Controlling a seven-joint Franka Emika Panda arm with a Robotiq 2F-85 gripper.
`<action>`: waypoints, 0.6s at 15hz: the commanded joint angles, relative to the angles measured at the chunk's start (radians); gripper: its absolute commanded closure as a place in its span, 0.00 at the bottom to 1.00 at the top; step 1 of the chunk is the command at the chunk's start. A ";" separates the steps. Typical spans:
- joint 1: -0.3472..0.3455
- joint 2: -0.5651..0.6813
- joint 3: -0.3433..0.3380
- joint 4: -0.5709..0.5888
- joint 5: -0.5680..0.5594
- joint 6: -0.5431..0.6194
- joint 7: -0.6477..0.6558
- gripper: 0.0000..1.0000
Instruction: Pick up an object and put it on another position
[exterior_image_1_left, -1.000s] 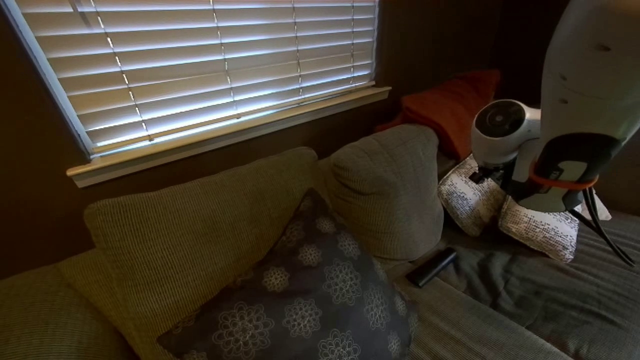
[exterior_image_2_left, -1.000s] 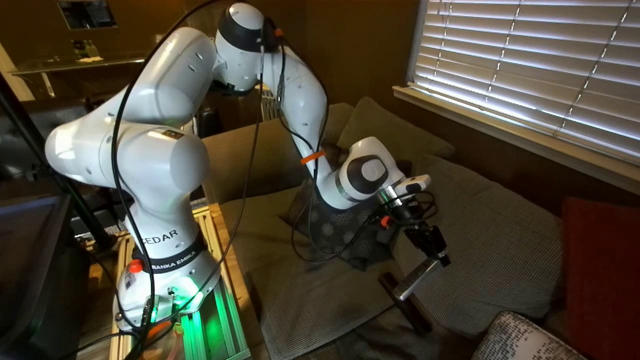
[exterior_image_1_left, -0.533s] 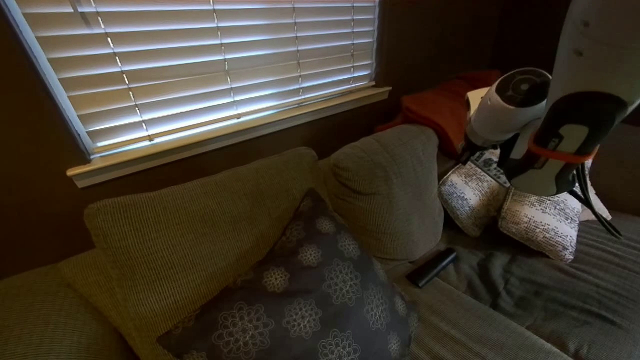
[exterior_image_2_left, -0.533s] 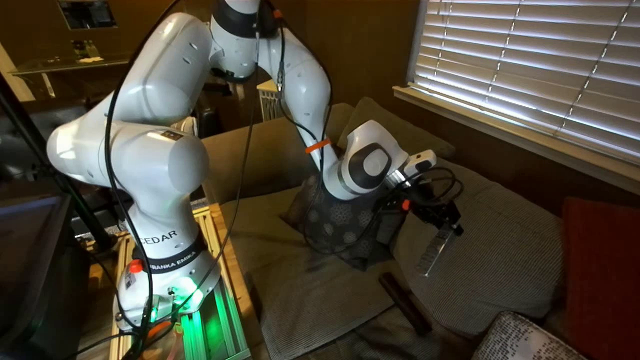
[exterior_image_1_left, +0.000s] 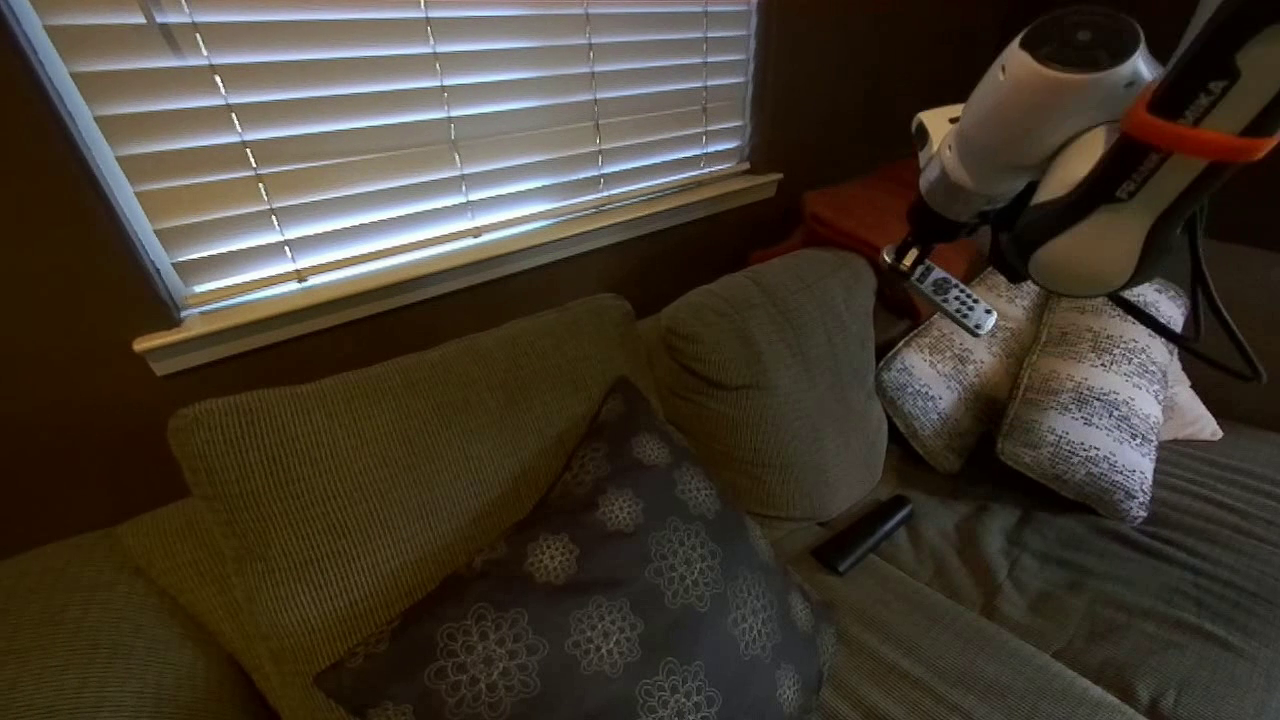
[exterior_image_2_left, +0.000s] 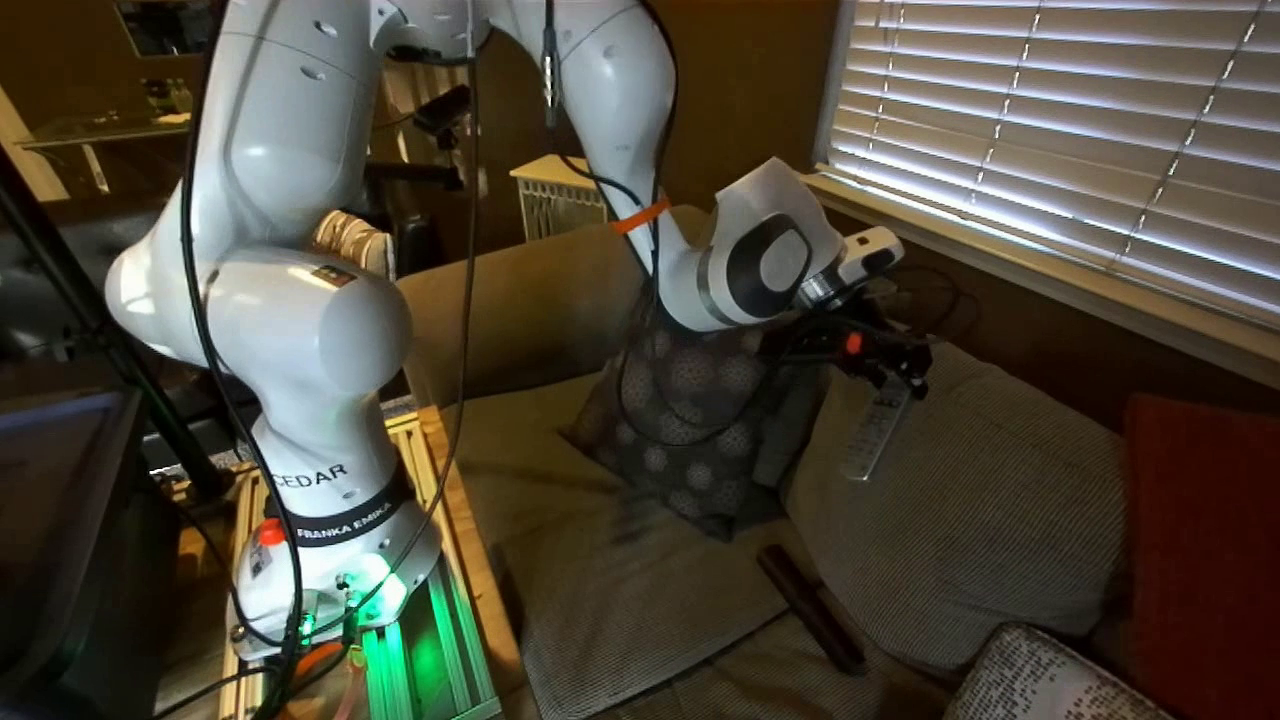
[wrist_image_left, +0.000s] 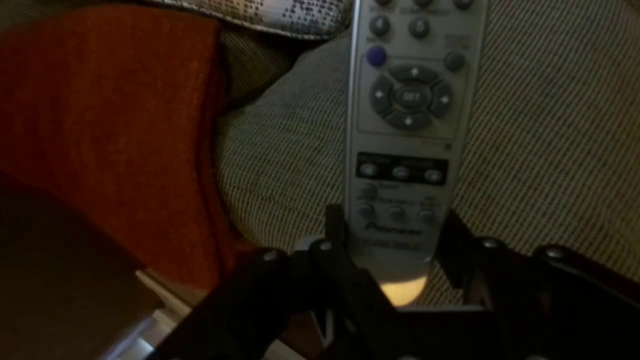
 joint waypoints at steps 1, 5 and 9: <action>-0.143 -0.248 0.161 0.031 -0.011 -0.135 -0.170 0.79; -0.153 -0.228 0.173 0.056 0.001 -0.152 -0.144 0.54; -0.167 -0.257 0.189 0.054 0.001 -0.165 -0.157 0.79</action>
